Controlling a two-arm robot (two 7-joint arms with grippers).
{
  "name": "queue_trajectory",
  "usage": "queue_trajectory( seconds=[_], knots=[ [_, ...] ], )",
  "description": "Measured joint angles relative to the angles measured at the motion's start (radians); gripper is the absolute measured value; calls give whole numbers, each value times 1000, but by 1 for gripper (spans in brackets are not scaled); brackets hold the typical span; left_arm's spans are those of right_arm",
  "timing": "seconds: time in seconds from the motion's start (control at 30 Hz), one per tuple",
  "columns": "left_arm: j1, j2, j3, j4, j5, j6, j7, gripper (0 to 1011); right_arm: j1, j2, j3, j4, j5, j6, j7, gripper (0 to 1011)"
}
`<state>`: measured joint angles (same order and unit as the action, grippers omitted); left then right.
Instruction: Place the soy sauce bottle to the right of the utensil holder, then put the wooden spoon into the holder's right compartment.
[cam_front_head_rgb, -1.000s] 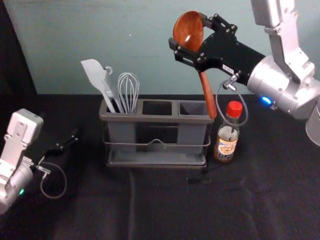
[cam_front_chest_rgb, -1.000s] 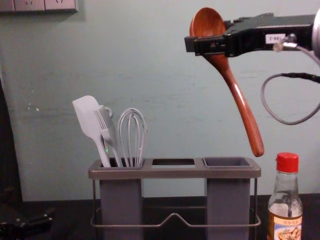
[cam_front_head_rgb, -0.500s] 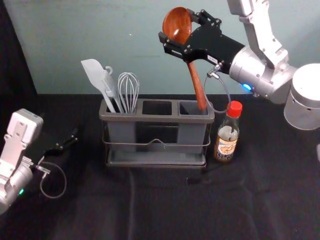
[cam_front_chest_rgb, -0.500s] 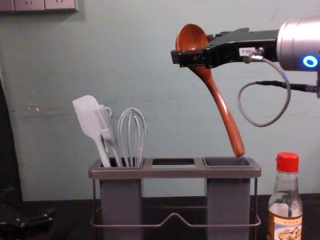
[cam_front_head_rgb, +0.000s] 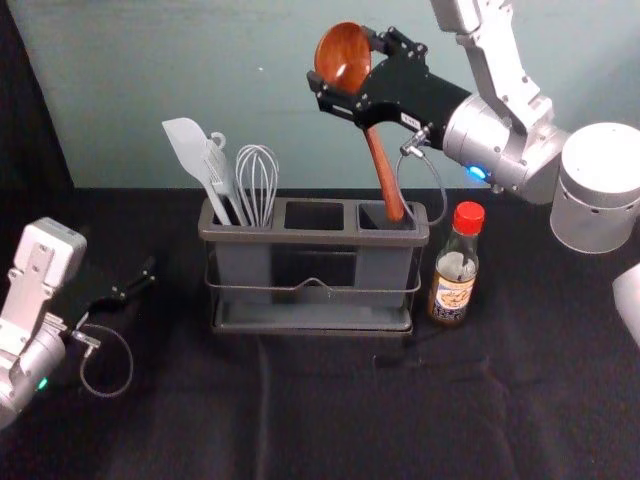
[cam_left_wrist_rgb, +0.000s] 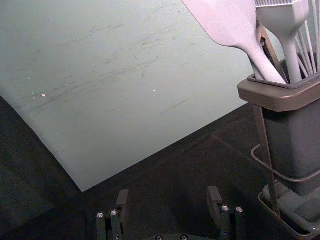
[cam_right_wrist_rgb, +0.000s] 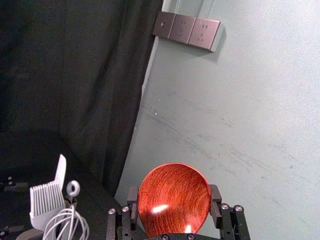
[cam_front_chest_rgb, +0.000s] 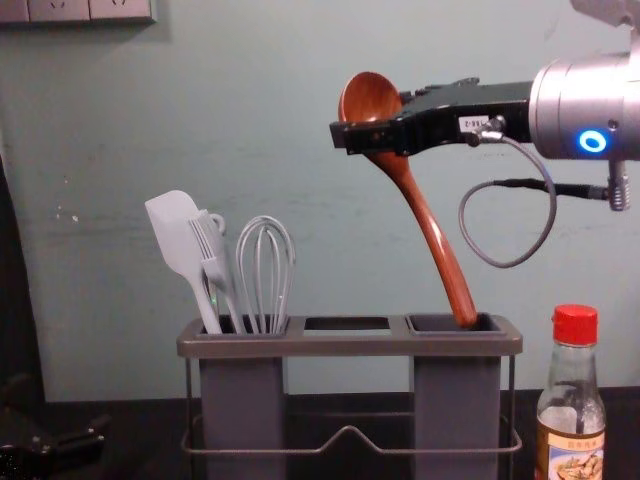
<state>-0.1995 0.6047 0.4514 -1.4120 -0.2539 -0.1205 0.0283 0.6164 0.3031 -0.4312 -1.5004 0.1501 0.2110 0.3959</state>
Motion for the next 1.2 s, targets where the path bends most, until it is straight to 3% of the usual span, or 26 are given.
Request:
queue_trajectory(
  seconds=[0.43, 1.2],
  knots=[
    [0, 0, 0, 0, 0, 0, 0, 1012, -22, 5, -5, 5, 6, 7, 9, 836],
    [0, 0, 0, 0, 0, 0, 0, 1011, -150, 85, 58, -171, 58, 69, -3, 836]
  ],
)
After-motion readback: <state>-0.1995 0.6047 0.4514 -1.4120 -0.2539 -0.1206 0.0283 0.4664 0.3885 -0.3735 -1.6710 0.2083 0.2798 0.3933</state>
